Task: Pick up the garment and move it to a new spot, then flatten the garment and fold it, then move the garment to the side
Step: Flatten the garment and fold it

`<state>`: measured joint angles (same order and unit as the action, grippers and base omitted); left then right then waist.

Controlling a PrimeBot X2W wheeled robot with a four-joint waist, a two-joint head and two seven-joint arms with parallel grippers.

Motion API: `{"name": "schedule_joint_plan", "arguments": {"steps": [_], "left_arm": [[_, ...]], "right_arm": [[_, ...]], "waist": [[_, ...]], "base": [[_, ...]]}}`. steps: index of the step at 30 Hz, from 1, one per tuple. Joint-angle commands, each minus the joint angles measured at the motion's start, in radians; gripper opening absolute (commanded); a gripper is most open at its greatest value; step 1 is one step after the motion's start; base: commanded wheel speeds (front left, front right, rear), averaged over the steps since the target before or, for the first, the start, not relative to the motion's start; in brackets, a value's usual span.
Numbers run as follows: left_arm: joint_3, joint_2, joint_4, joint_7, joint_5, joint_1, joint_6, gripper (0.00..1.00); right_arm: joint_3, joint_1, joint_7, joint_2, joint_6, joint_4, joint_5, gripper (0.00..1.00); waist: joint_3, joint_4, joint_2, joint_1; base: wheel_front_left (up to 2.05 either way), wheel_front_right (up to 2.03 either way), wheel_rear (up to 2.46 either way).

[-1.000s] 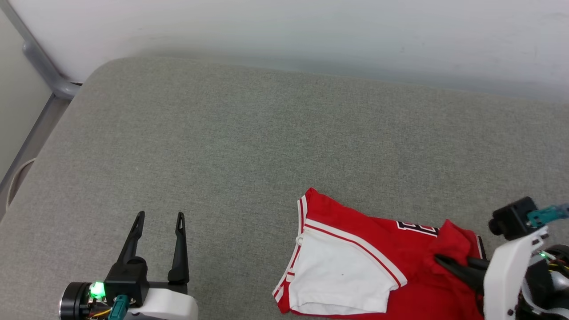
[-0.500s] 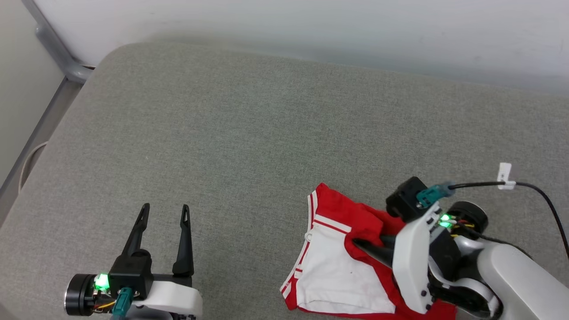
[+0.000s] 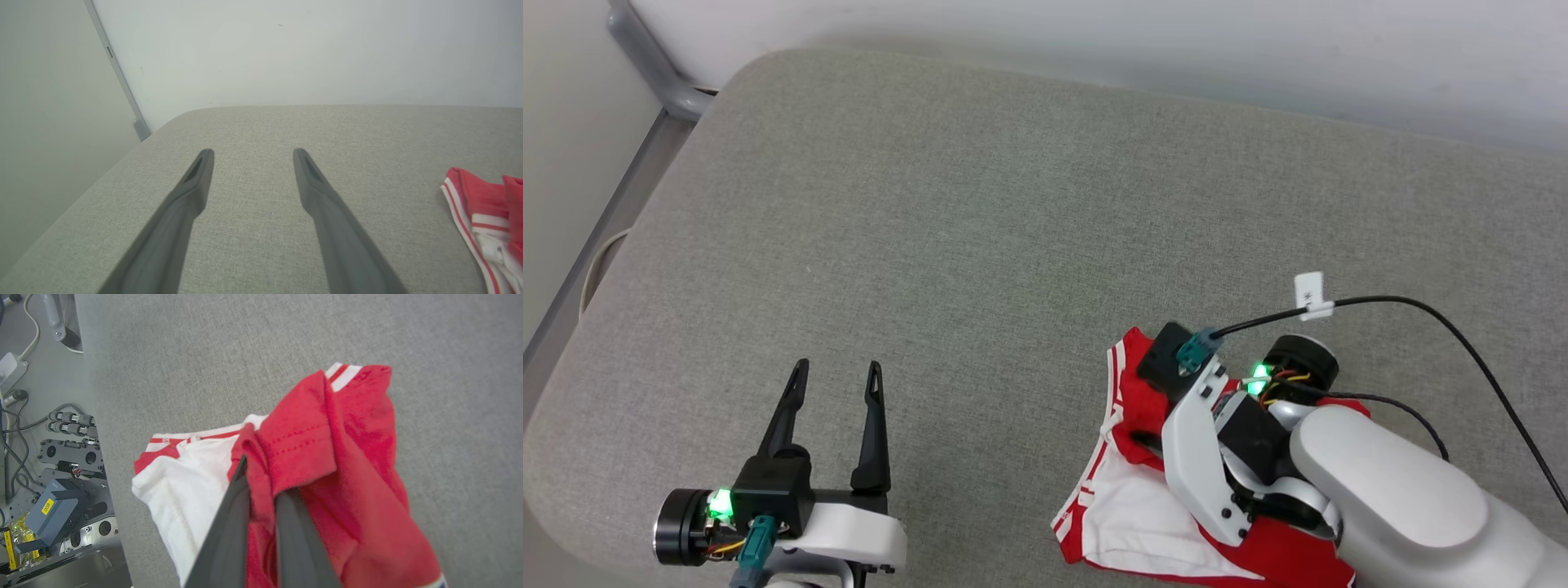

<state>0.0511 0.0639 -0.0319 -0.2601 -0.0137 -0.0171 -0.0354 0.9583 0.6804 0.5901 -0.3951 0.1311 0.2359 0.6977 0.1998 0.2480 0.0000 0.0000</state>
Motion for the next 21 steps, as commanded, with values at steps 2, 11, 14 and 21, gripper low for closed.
{"name": "schedule_joint_plan", "arguments": {"steps": [2, 11, 14, 21], "left_arm": [[0.0, -0.002, -0.001, -0.007, -0.007, -0.012, -0.006, 1.0], [0.002, -0.006, -0.006, -0.007, -0.006, -0.016, -0.009, 1.0], [-0.001, -0.007, -0.008, -0.007, -0.002, -0.006, -0.004, 1.0], [-0.007, -0.002, -0.011, -0.007, 0.004, 0.026, -0.002, 1.0]], "right_arm": [[0.066, 0.033, -0.015, 0.015, -0.001, 0.075, -0.01, 0.0], [0.18, 0.047, -0.075, 0.038, -0.001, 0.22, 0.036, 0.0], [0.176, 0.052, -0.126, 0.041, -0.001, 0.216, 0.066, 1.0], [0.118, 0.022, -0.262, -0.021, -0.001, 0.108, 0.106, 1.0]], "waist": [[0.01, 0.004, 0.0, 0.0], [0.01, -0.004, 0.0, 0.0], [-0.005, -0.016, 0.0, 0.0], [-0.057, -0.051, 0.0, 0.0]], "base": [[0.0, 0.0, 0.0], [0.0, 0.0, 0.0], [0.0, 0.0, 0.0], [0.0, 0.0, 0.0]]}}
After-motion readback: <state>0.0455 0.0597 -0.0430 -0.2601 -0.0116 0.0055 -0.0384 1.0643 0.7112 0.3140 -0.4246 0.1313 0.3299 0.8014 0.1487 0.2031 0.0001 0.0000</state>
